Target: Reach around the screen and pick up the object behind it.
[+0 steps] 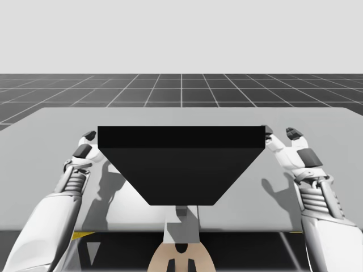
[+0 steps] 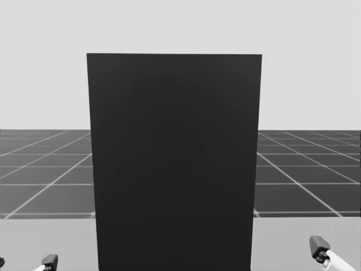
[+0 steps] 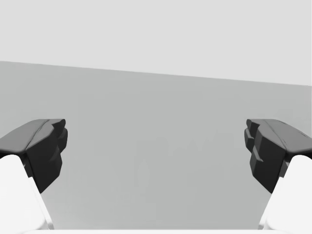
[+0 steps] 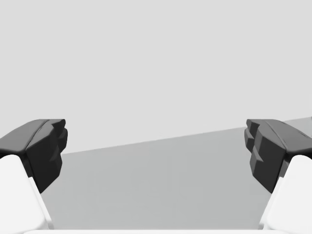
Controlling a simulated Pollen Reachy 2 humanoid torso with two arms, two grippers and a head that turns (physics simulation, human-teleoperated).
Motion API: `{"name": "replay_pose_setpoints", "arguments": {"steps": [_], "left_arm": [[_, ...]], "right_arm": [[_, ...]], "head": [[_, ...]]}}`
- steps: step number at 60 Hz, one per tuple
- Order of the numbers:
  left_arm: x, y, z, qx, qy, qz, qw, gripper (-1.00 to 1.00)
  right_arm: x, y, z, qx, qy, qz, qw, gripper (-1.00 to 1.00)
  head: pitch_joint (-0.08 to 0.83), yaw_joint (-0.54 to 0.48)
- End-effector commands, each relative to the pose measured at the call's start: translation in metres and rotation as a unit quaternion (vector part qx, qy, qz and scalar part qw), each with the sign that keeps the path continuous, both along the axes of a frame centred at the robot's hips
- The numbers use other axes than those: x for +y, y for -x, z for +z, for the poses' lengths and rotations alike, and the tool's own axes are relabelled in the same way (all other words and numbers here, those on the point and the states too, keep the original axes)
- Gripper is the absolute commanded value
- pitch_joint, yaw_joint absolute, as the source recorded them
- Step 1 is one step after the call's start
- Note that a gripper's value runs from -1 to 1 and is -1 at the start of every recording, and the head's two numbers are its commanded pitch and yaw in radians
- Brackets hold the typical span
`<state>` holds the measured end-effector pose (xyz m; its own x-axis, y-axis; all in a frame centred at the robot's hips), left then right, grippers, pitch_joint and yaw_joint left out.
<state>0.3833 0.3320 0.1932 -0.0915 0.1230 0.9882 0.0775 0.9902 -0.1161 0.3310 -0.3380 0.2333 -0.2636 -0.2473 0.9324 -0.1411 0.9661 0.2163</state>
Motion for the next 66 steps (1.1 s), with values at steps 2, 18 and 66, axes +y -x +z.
{"name": "replay_pose_setpoints", "arguments": {"steps": [2, 18, 66], "left_arm": [[-0.002, -0.001, -0.002, -0.002, -0.006, -0.002, 1.000, -1.00], [0.011, 0.016, 0.013, 0.017, 0.021, -0.159, 0.987, -1.00], [0.037, 0.077, 0.050, 0.103, -0.131, -0.441, 0.882, -1.00]], "right_arm": [[0.003, 0.007, -0.001, 0.007, 0.011, 0.017, 0.9998, -1.00], [0.005, 0.023, 0.008, -0.010, 0.048, 0.173, 0.9836, -1.00], [0.013, 0.074, 0.024, 0.067, 0.096, 0.416, 0.9019, -1.00]], "head": [[-0.007, -0.03], [-0.003, -0.02], [0.070, -0.02]]}}
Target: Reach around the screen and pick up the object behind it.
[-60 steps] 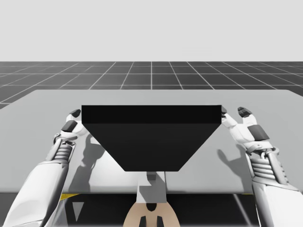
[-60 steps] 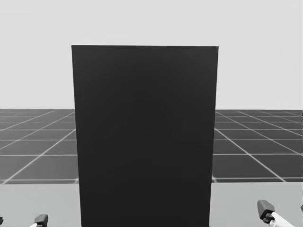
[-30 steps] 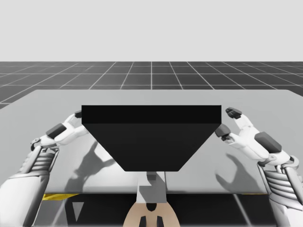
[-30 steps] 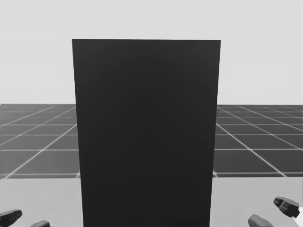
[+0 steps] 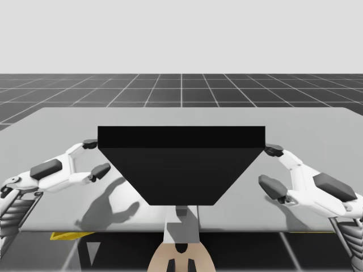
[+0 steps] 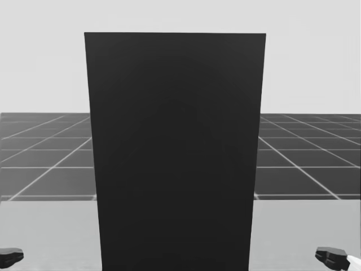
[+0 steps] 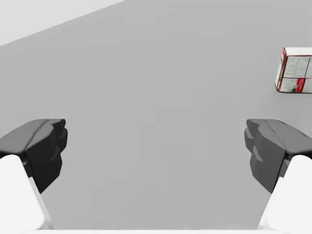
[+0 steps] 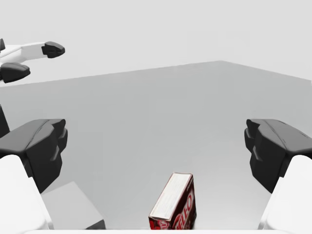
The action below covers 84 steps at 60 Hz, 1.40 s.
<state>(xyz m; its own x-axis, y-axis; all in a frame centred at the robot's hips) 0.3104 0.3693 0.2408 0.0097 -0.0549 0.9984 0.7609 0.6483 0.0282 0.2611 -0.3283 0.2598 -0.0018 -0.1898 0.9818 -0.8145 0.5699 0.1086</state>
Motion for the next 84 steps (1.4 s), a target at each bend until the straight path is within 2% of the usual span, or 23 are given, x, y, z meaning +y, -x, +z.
{"name": "replay_pose_setpoints", "arguments": {"steps": [1, 3, 9, 13, 20, 24, 37, 44, 50, 62, 69, 76, 77, 78, 79, 80, 81, 84], "left_arm": [[0.000, 0.003, 0.002, 0.065, -0.066, -0.058, 0.994, -1.00], [-0.001, 0.003, 0.000, 0.080, -0.076, -0.060, 0.992, -1.00], [-0.003, 0.003, -0.008, 0.086, -0.118, -0.059, 0.988, -1.00], [-0.004, 0.002, -0.012, 0.086, -0.122, -0.058, 0.987, -1.00], [-0.006, 0.002, -0.014, 0.082, -0.117, -0.059, 0.988, -1.00], [-0.007, 0.002, -0.015, 0.079, -0.118, -0.058, 0.988, -1.00], [-0.008, 0.002, -0.022, 0.074, -0.122, -0.061, 0.988, -1.00], [-0.007, 0.003, -0.026, 0.073, -0.122, -0.059, 0.988, -1.00], [-0.005, 0.004, -0.028, 0.072, -0.121, -0.061, 0.988, -1.00], [-0.004, 0.006, -0.033, 0.071, -0.119, -0.066, 0.988, -1.00], [-0.004, 0.006, -0.036, 0.071, -0.121, -0.066, 0.988, -1.00], [-0.004, 0.008, -0.035, 0.068, -0.123, -0.066, 0.988, -1.00], [-0.004, 0.008, -0.035, 0.068, -0.123, -0.066, 0.988, -1.00], [-0.004, 0.009, -0.035, 0.067, -0.123, -0.066, 0.988, -1.00], [-0.004, 0.009, -0.035, 0.067, -0.123, -0.067, 0.988, -1.00], [-0.004, 0.009, -0.035, 0.066, -0.124, -0.067, 0.988, -1.00], [-0.004, 0.009, -0.035, 0.066, -0.124, -0.067, 0.988, -1.00], [-0.004, 0.010, -0.036, 0.065, -0.126, -0.067, 0.988, -1.00]], "right_arm": [[0.004, 0.004, -0.003, 0.034, 0.028, 0.010, 0.9990, -1.00], [0.004, 0.005, -0.004, 0.043, 0.033, 0.007, 0.9985, -1.00], [0.007, 0.003, -0.012, 0.060, 0.049, -0.021, 0.9968, -1.00], [0.010, -0.003, -0.024, 0.060, 0.059, -0.045, 0.9954, -1.00], [0.017, -0.019, -0.047, 0.049, 0.064, -0.059, 0.9950, -1.00], [0.023, -0.032, -0.058, 0.027, 0.073, -0.070, 0.9945, -1.00], [0.060, -0.063, -0.089, 0.026, 0.106, -0.037, 0.9934, -1.00], [0.078, -0.067, -0.096, 0.025, 0.114, -0.004, 0.9931, -1.00], [0.089, -0.071, -0.102, 0.032, 0.121, 0.001, 0.9921, -1.00], [0.103, -0.084, -0.127, 0.048, 0.141, -0.016, 0.9888, -1.00], [0.109, -0.089, -0.137, 0.061, 0.145, -0.016, 0.9875, -1.00], [0.113, -0.091, -0.147, 0.056, 0.153, -0.020, 0.9864, -1.00], [0.114, -0.091, -0.148, 0.046, 0.154, -0.034, 0.9864, -0.85], [0.114, -0.091, -0.149, 0.039, 0.154, -0.043, 0.9863, -0.59], [0.114, -0.090, -0.150, 0.033, 0.152, -0.051, 0.9865, 0.36], [0.114, -0.090, -0.150, 0.042, 0.152, -0.045, 0.9865, 0.90], [0.114, -0.089, -0.150, 0.046, 0.152, -0.043, 0.9864, 0.99], [0.113, -0.089, -0.151, 0.045, 0.154, -0.045, 0.9860, 1.00]], "head": [[0.073, -0.02], [0.079, -0.02], [0.097, -0.03], [0.106, -0.03], [0.119, -0.04], [0.127, -0.04], [0.152, -0.04], [0.160, -0.04], [0.167, -0.03], [0.181, -0.03], [0.184, -0.03], [0.184, -0.04], [0.184, -0.04], [0.184, -0.04], [0.184, -0.04], [0.183, -0.04], [0.183, -0.04], [0.182, -0.04]]}}
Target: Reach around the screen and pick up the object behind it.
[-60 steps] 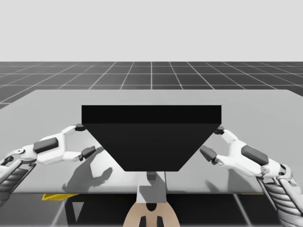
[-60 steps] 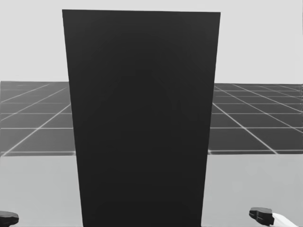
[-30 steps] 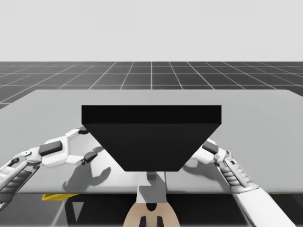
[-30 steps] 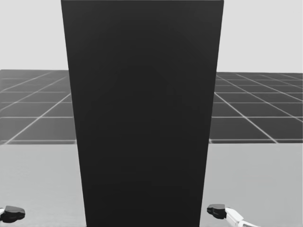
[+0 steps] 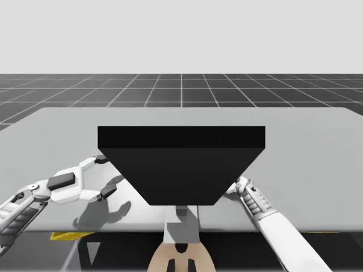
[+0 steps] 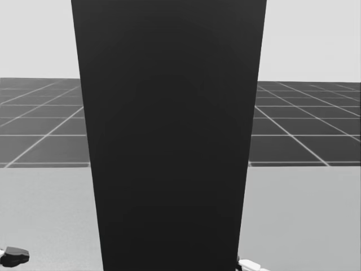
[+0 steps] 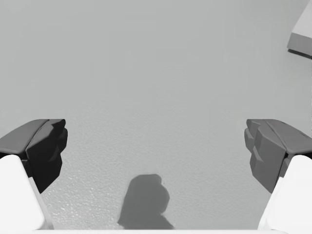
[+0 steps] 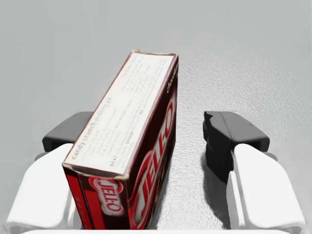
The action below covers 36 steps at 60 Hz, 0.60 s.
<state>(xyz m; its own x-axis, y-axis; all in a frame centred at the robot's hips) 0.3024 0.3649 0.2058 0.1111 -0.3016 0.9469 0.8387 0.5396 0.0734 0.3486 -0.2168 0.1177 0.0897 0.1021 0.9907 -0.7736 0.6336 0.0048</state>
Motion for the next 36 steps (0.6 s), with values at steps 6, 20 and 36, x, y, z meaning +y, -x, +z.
{"name": "replay_pose_setpoints", "arguments": {"steps": [6, 20, 36], "left_arm": [[0.001, 0.003, -0.001, 0.001, -0.005, -0.007, 1.000, -1.00], [0.006, 0.006, 0.003, -0.004, -0.004, -0.001, 1.000, -1.00], [0.006, 0.006, 0.006, -0.009, -0.004, 0.001, 1.000, -1.00]], "right_arm": [[-0.004, 0.001, -0.007, -0.001, 0.012, -0.030, 0.9995, 1.00], [-0.047, 0.017, 0.005, -0.020, 0.016, -0.064, 0.9976, 1.00], [-0.118, 0.039, 0.047, -0.076, 0.027, -0.108, 0.9908, 1.00]], "head": [[0.180, -0.04], [0.176, -0.04], [0.171, -0.04]]}}
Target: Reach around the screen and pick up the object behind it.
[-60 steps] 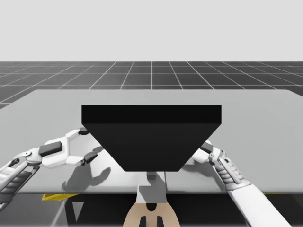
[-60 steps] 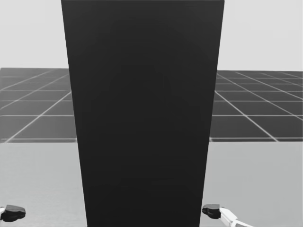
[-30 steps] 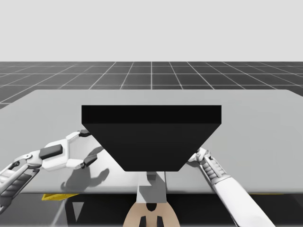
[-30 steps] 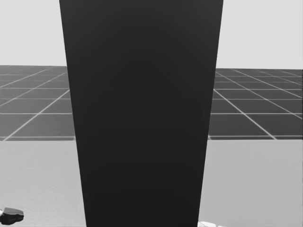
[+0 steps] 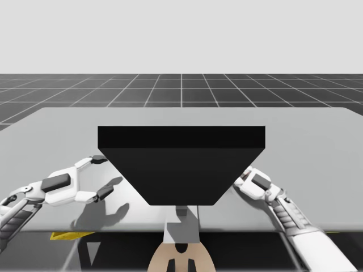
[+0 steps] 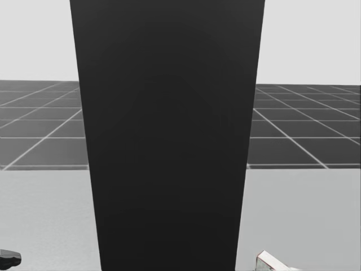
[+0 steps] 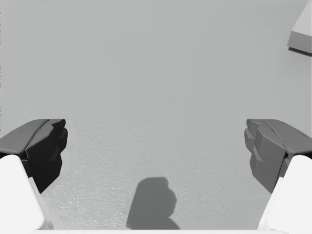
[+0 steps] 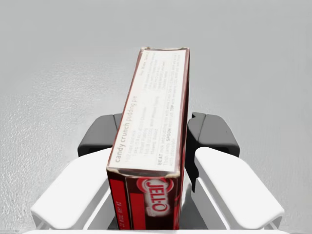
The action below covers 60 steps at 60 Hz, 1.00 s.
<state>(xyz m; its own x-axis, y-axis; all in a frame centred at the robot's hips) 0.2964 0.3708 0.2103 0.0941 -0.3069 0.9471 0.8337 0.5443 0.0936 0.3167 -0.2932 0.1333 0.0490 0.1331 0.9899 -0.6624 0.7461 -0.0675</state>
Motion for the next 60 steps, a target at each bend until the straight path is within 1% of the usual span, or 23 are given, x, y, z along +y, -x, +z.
{"name": "replay_pose_setpoints", "arguments": {"steps": [1, 4, 10, 15, 17, 20, 24, 29, 38, 45, 47, 48, 49, 51, 52, 54, 55, 58, 59, 60], "left_arm": [[0.000, 0.000, 0.002, 0.001, 0.000, -0.003, 1.000, -1.00], [0.000, 0.000, 0.002, 0.001, -0.001, -0.002, 1.000, -1.00], [0.000, 0.000, 0.002, 0.000, 0.000, -0.003, 1.000, -1.00], [0.000, 0.000, 0.002, -0.001, -0.001, -0.002, 1.000, -1.00], [0.001, 0.000, 0.003, -0.001, -0.002, -0.001, 1.000, -1.00], [0.001, 0.000, 0.004, -0.002, -0.002, 0.000, 1.000, -1.00], [0.002, 0.000, 0.004, -0.003, -0.002, 0.001, 1.000, -1.00], [0.003, 0.001, 0.005, -0.003, -0.002, 0.003, 1.000, -1.00], [0.004, 0.002, 0.006, -0.005, -0.002, 0.005, 1.000, -1.00], [0.005, 0.002, 0.007, -0.007, -0.001, 0.006, 1.000, -1.00], [0.005, 0.002, 0.007, -0.009, 0.001, 0.006, 1.000, -1.00], [0.005, 0.002, 0.007, -0.009, 0.001, 0.006, 1.000, -1.00], [0.005, 0.002, 0.007, -0.010, 0.001, 0.007, 1.000, -1.00], [0.005, 0.002, 0.007, -0.010, 0.001, 0.007, 1.000, -1.00], [0.005, 0.002, 0.007, -0.010, 0.000, 0.007, 1.000, -1.00], [0.005, 0.002, 0.007, -0.011, 0.000, 0.007, 1.000, -1.00], [0.005, 0.002, 0.007, -0.011, 0.000, 0.006, 1.000, -1.00], [0.006, 0.002, 0.007, -0.012, -0.001, 0.007, 1.000, -1.00], [0.006, 0.002, 0.008, -0.012, -0.001, 0.008, 1.000, -1.00], [0.006, 0.002, 0.008, -0.012, -0.001, 0.008, 1.000, -1.00]], "right_arm": [[-0.044, 0.008, 0.033, -0.048, 0.009, -0.031, 0.9984, 0.98], [-0.050, 0.010, 0.036, -0.049, 0.010, -0.037, 0.9981, 0.97], [-0.067, 0.015, 0.042, -0.058, 0.020, -0.056, 0.9966, 0.98], [-0.078, 0.017, 0.044, -0.062, 0.033, -0.071, 0.9950, 0.99], [-0.083, 0.017, 0.045, -0.063, 0.031, -0.075, 0.9947, 0.98], [-0.089, 0.018, 0.047, -0.069, 0.035, -0.085, 0.9934, 0.99], [-0.096, 0.018, 0.054, -0.078, 0.031, -0.094, 0.9920, 1.00], [-0.103, 0.019, 0.069, -0.100, 0.026, -0.105, 0.9891, 0.98], [-0.114, 0.021, 0.105, -0.147, 0.019, -0.131, 0.9802, 1.00], [-0.118, 0.023, 0.131, -0.190, 0.000, -0.159, 0.9689, 1.00], [-0.120, 0.023, 0.140, -0.208, -0.007, -0.171, 0.9629, 1.00], [-0.120, 0.023, 0.142, -0.212, -0.010, -0.175, 0.9612, 1.00], [-0.120, 0.023, 0.147, -0.219, -0.017, -0.183, 0.9581, 1.00], [-0.121, 0.023, 0.152, -0.229, -0.022, -0.191, 0.9543, 1.00], [-0.122, 0.023, 0.160, -0.243, -0.032, -0.204, 0.9478, 1.00], [-0.122, 0.023, 0.166, -0.251, -0.039, -0.210, 0.9442, 1.00], [-0.123, 0.024, 0.175, -0.262, -0.048, -0.220, 0.9385, 1.00], [-0.123, 0.025, 0.184, -0.274, -0.056, -0.228, 0.9327, 1.00], [-0.122, 0.027, 0.193, -0.285, -0.063, -0.233, 0.9275, 1.00], [-0.121, 0.028, 0.195, -0.290, -0.065, -0.236, 0.9255, 1.00]], "head": [[0.171, -0.04], [0.171, -0.04], [0.169, -0.05], [0.168, -0.05], [0.169, -0.05], [0.168, -0.05], [0.167, -0.04], [0.166, -0.04], [0.164, -0.04], [0.163, -0.05], [0.162, -0.05], [0.162, -0.05], [0.162, -0.05], [0.162, -0.05], [0.162, -0.05], [0.162, -0.05], [0.162, -0.05], [0.162, -0.05], [0.164, -0.05], [0.164, -0.05]]}}
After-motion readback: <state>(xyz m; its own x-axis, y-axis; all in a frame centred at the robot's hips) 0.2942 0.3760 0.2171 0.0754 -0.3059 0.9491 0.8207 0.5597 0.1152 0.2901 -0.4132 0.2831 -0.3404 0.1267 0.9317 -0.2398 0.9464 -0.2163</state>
